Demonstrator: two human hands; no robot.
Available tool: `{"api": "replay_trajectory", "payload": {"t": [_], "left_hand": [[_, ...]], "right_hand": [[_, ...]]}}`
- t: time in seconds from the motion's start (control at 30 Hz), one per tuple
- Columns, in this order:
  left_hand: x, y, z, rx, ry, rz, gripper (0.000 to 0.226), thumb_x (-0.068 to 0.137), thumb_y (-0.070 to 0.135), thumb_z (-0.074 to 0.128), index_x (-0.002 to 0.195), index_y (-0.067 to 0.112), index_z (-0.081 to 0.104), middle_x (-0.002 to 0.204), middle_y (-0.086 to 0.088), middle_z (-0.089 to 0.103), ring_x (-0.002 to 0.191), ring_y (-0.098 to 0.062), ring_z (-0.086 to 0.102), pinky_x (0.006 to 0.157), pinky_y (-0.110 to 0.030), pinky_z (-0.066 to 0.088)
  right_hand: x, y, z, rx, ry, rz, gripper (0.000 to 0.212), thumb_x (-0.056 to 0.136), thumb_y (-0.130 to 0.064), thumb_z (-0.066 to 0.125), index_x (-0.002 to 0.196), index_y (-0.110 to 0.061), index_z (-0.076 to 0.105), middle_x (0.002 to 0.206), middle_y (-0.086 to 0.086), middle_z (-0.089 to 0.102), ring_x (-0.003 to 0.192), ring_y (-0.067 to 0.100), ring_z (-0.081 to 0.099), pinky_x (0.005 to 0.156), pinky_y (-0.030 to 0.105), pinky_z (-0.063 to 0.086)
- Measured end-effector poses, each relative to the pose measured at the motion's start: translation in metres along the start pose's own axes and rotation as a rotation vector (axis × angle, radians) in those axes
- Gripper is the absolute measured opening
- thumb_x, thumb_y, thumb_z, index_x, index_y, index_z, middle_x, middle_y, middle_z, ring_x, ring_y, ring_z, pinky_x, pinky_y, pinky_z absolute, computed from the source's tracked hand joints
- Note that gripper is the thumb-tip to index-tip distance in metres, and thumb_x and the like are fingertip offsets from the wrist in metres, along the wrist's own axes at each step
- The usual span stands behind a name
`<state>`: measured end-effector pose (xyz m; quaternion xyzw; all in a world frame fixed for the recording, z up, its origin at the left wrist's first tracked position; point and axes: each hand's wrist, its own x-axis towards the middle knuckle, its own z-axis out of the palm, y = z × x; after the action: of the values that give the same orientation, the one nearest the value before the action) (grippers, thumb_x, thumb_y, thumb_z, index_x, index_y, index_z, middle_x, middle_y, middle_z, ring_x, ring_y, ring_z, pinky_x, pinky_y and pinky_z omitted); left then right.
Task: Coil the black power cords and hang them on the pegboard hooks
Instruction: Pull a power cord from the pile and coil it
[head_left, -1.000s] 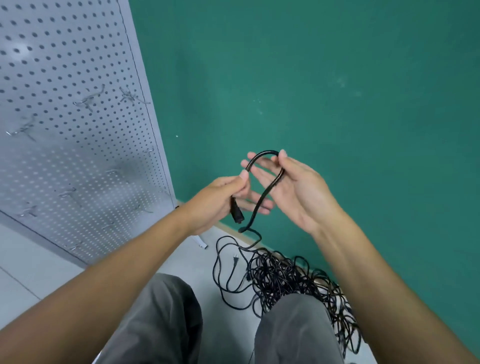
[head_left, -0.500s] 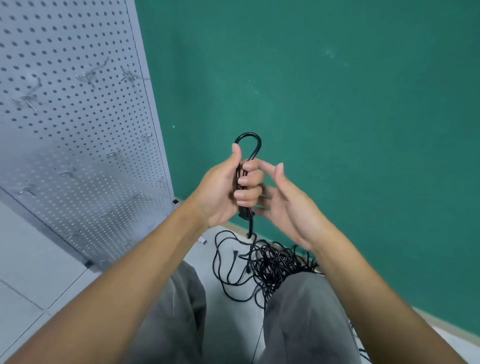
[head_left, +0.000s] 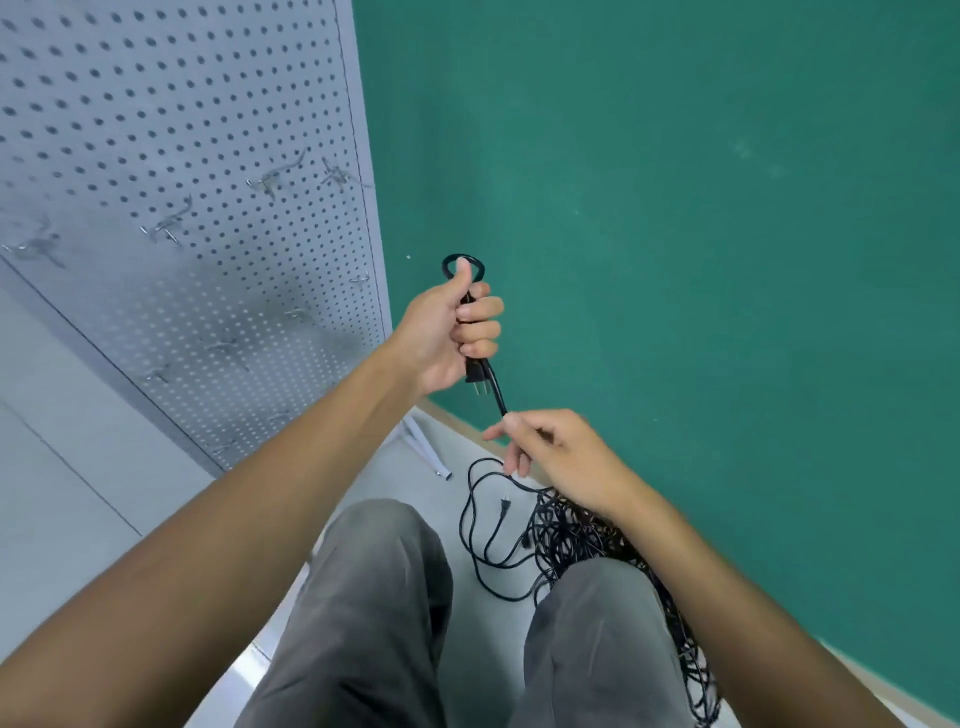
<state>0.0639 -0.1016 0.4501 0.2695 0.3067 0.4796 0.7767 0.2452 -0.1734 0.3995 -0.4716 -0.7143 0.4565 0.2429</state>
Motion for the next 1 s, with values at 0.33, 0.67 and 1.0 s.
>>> {"api": "replay_trajectory", "payload": {"t": [0.33, 0.67, 1.0], "left_hand": [[-0.002, 0.048, 0.011, 0.375, 0.102, -0.241, 0.039, 0.109, 0.053, 0.032, 0.083, 0.024, 0.037, 0.06, 0.01, 0.028, 0.048, -0.008, 0.014, 0.045, -0.02, 0.016], [0.003, -0.037, -0.013, 0.957, -0.031, -0.038, 0.04, 0.111, 0.05, 0.03, 0.103, 0.018, 0.052, 0.101, 0.003, 0.065, 0.055, -0.009, 0.045, 0.054, -0.022, 0.03], [-0.079, -0.069, 0.004, 0.862, -0.218, 0.108, 0.037, 0.114, 0.031, 0.027, 0.092, 0.013, 0.05, 0.067, -0.001, 0.056, 0.082, -0.017, 0.067, 0.092, -0.03, 0.051]], "right_hand": [[0.018, -0.023, -0.069, -0.399, -0.08, 0.099, 0.032, 0.101, -0.028, 0.061, 0.073, -0.013, 0.062, 0.068, 0.01, 0.062, 0.054, 0.004, 0.04, 0.061, 0.033, 0.042], [0.022, -0.034, -0.054, 0.001, 0.083, 0.105, 0.007, 0.101, -0.008, 0.059, 0.101, -0.012, 0.064, 0.07, 0.001, 0.07, 0.046, 0.006, 0.037, 0.05, 0.022, 0.034], [-0.041, -0.033, -0.019, 0.079, 0.284, -0.084, 0.026, 0.099, -0.013, 0.065, 0.097, -0.023, 0.041, 0.072, 0.006, 0.072, 0.052, 0.015, 0.053, 0.059, 0.024, 0.047]]}}
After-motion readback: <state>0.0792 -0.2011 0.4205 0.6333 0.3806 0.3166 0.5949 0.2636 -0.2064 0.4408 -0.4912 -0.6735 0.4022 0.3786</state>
